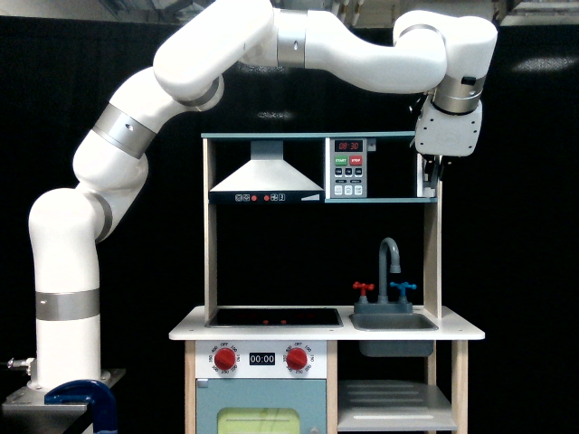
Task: Open the oven door
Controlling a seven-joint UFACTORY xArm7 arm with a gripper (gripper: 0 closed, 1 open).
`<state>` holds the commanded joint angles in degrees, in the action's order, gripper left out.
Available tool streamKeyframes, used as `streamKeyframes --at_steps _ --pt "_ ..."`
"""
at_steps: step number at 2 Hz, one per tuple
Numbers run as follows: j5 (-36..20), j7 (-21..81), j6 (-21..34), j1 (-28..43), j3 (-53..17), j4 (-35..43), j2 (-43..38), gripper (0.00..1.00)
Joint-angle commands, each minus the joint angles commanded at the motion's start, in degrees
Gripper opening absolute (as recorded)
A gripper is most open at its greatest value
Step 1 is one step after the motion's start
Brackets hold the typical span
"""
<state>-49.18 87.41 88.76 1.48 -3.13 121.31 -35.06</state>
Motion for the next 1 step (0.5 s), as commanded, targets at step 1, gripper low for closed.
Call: streamKeyframes --at_steps 1 --pt "0.49 0.08 0.11 -0.88 0.86 0.31 -0.28 1.00"
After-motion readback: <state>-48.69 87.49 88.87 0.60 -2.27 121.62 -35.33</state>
